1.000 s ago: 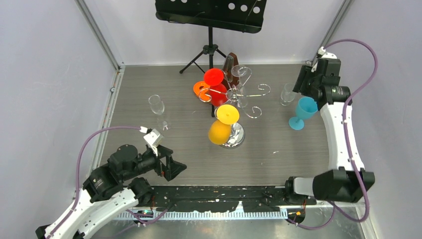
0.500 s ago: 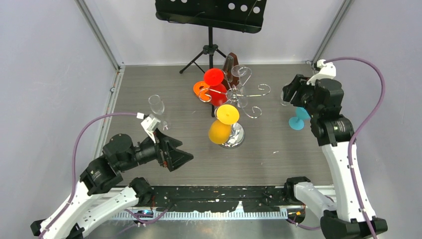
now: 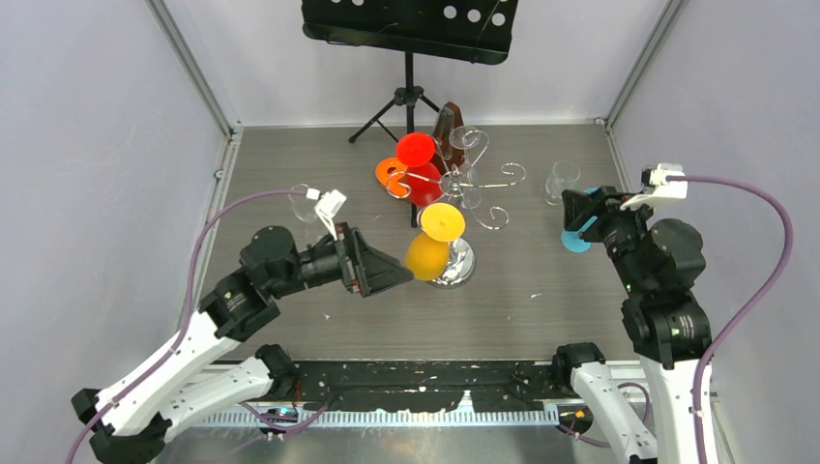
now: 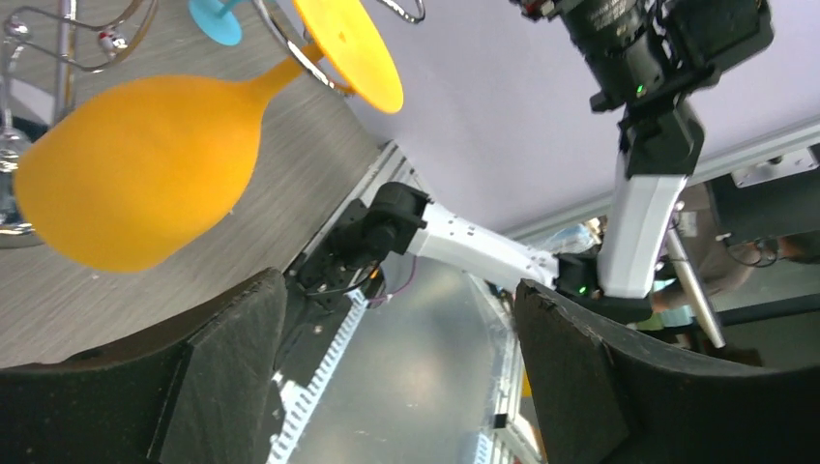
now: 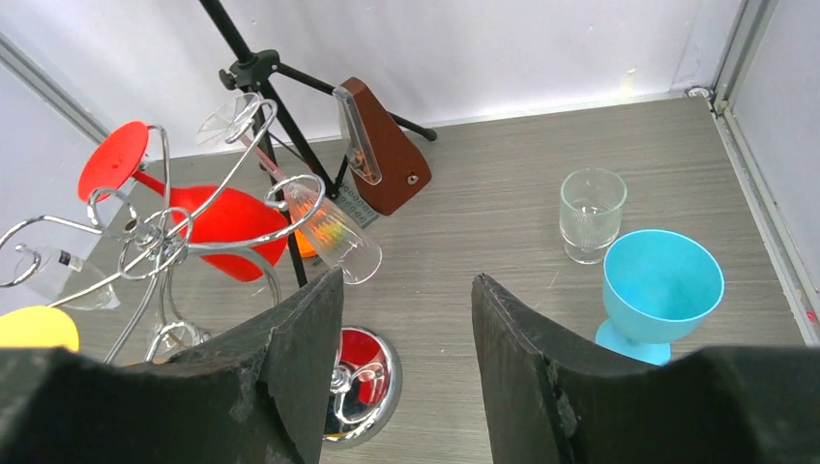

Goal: Take the wine glass off the wine glass rack
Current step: Pick up the wine glass from the wine rack.

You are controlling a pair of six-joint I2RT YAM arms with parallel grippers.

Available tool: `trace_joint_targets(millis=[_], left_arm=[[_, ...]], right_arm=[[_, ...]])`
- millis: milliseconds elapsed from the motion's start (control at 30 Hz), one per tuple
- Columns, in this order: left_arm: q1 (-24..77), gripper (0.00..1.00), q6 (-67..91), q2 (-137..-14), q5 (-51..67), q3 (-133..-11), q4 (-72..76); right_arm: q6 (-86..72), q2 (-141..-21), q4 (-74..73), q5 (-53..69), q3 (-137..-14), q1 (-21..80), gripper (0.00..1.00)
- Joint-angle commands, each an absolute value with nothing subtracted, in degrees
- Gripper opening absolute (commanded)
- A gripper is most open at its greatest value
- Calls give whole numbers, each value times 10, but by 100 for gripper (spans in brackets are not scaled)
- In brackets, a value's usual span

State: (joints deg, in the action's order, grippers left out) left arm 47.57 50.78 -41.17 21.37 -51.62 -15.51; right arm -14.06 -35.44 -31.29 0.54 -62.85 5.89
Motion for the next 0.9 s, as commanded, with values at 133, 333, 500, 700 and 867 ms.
trace_joint_targets(millis=[133, 333, 500, 700, 867], left_arm=[[525, 82, 600, -468, 188, -536, -23], [555, 75, 637, -496, 130, -540, -3], [569, 64, 665, -502, 77, -530, 30], [590, 51, 683, -514, 20, -535, 37], [602, 45, 694, -533, 5, -544, 35]], right_arm=[[-141, -302, -276, 34, -579, 61, 59], [-145, -288, -267, 38, -571, 61, 59], [-150, -280, -261, 40, -562, 61, 59], [-154, -268, -255, 40, -556, 60, 59], [-153, -264, -255, 40, -559, 60, 59]])
